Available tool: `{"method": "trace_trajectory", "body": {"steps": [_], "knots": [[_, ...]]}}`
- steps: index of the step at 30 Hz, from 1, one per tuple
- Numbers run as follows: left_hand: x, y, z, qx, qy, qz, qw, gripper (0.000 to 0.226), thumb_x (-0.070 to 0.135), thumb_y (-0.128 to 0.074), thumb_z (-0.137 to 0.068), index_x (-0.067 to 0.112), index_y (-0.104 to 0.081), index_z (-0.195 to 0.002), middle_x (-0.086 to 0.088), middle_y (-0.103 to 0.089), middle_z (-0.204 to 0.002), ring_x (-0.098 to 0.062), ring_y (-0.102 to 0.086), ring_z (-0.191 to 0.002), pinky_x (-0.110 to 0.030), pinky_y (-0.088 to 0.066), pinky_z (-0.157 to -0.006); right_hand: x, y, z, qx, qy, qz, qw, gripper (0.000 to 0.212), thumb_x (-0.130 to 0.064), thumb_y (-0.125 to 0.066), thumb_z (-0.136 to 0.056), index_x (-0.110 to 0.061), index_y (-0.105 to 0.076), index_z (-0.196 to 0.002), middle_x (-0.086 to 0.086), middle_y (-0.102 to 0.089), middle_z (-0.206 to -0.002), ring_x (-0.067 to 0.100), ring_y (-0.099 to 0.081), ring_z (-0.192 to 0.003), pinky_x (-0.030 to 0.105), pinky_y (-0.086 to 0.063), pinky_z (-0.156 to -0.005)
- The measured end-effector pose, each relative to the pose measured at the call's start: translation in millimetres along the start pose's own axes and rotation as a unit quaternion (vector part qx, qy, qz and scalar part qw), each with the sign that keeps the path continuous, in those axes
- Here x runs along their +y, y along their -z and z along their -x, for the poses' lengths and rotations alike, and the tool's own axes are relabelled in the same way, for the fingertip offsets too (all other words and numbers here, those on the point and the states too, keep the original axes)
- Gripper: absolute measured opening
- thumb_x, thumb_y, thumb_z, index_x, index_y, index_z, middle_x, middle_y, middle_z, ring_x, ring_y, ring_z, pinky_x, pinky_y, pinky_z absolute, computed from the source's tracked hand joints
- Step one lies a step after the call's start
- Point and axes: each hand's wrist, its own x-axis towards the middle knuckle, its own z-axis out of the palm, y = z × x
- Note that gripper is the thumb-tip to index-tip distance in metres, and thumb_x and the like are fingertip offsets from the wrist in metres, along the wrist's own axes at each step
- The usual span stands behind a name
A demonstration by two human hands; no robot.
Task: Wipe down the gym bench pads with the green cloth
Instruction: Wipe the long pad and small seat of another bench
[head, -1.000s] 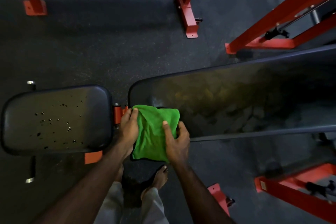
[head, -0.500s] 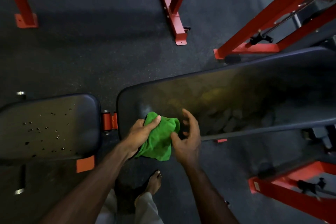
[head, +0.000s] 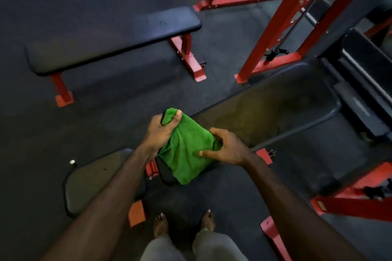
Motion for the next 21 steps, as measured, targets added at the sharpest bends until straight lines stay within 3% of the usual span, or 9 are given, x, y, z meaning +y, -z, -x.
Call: {"method": "trace_trajectory", "body": {"steps": [3, 5, 8, 11, 14, 16, 18, 21], "knots": [[44, -8, 2, 0.042, -0.086, -0.04, 0.995, 0.032, 0.036, -0.073, -0.094, 0.008, -0.072, -0.08, -0.002, -0.069, -0.075, -0.015, -0.065, -0.072, -0.032, -0.054, -0.067, -8, 27, 19, 0.027, -0.035, 0.025, 0.999, 0.028, -0.054, -0.089, -0.073, -0.036, -0.071, -0.084, -0.023, -0.069, -0.072, -0.01, -0.061, -0.065, 0.014, -0.044, -0.061], [67, -18, 6, 0.052, -0.117, -0.059, 0.99, 0.03, 0.028, -0.071, -0.097, 0.011, -0.067, -0.073, 0.006, -0.062, -0.067, -0.005, -0.056, -0.063, -0.027, -0.046, -0.059, -8, 45, 34, 0.05, -0.052, 0.023, 0.997, 0.025, -0.057, -0.086, -0.073, -0.038, -0.076, -0.084, -0.019, -0.072, -0.071, -0.011, -0.061, -0.065, 0.02, -0.049, -0.062], [89, -27, 11, 0.054, -0.147, -0.126, 0.98, 0.04, 0.038, -0.067, -0.099, 0.013, -0.063, -0.068, 0.011, -0.061, -0.061, 0.002, -0.052, -0.055, -0.027, -0.043, -0.055, -9, 63, 48, 0.095, -0.04, -0.035, 0.994, 0.017, -0.048, -0.087, -0.076, -0.037, -0.077, -0.084, -0.015, -0.076, -0.08, -0.003, -0.069, -0.076, 0.03, -0.058, -0.072], [117, -32, 22, 0.052, -0.197, -0.237, 0.95, 0.048, 0.045, -0.061, -0.101, 0.009, -0.06, -0.069, 0.004, -0.062, -0.064, -0.009, -0.057, -0.064, -0.023, -0.043, -0.056, -20, 81, 68, 0.143, -0.02, -0.134, 0.98, 0.025, -0.037, -0.09, -0.079, -0.022, -0.079, -0.095, -0.001, -0.08, -0.092, 0.011, -0.075, -0.087, 0.033, -0.061, -0.079], [134, -36, 26, 0.056, -0.208, -0.296, 0.931, 0.056, 0.054, -0.054, -0.101, 0.007, -0.059, -0.072, -0.013, -0.069, -0.078, -0.033, -0.067, -0.085, -0.036, -0.044, -0.068, -29, 95, 87, 0.131, -0.006, -0.191, 0.973, 0.017, -0.017, -0.09, -0.081, -0.017, -0.077, -0.091, -0.001, -0.078, -0.088, 0.01, -0.072, -0.084, 0.025, -0.056, -0.075], [139, -35, 25, 0.077, -0.166, -0.287, 0.94, 0.064, 0.067, -0.05, -0.097, 0.008, -0.062, -0.074, -0.019, -0.071, -0.087, -0.038, -0.067, -0.093, -0.039, -0.045, -0.073, -28, 97, 89, 0.155, -0.015, -0.218, 0.963, 0.02, -0.016, -0.092, -0.078, -0.015, -0.076, -0.09, 0.0, -0.078, -0.089, 0.012, -0.071, -0.084, 0.029, -0.057, -0.078], [145, -41, 26, 0.081, -0.116, -0.21, 0.968, 0.069, 0.074, -0.052, -0.093, 0.007, -0.067, -0.081, -0.016, -0.073, -0.091, -0.034, -0.069, -0.092, -0.039, -0.049, -0.076, -27, 93, 86, 0.246, -0.038, -0.264, 0.932, 0.026, -0.019, -0.094, -0.075, -0.007, -0.075, -0.087, 0.006, -0.075, -0.083, 0.015, -0.067, -0.078, 0.034, -0.056, -0.075], [151, -62, 34, -0.007, -0.057, -0.043, 0.997, 0.052, 0.058, -0.065, -0.092, 0.007, -0.073, -0.093, -0.012, -0.076, -0.093, -0.026, -0.073, -0.088, -0.04, -0.057, -0.084, -36, 84, 78, 0.381, -0.083, -0.287, 0.875, 0.027, -0.022, -0.09, -0.079, -0.007, -0.068, -0.075, 0.001, -0.064, -0.068, 0.012, -0.057, -0.066, 0.031, -0.044, -0.063]]}}
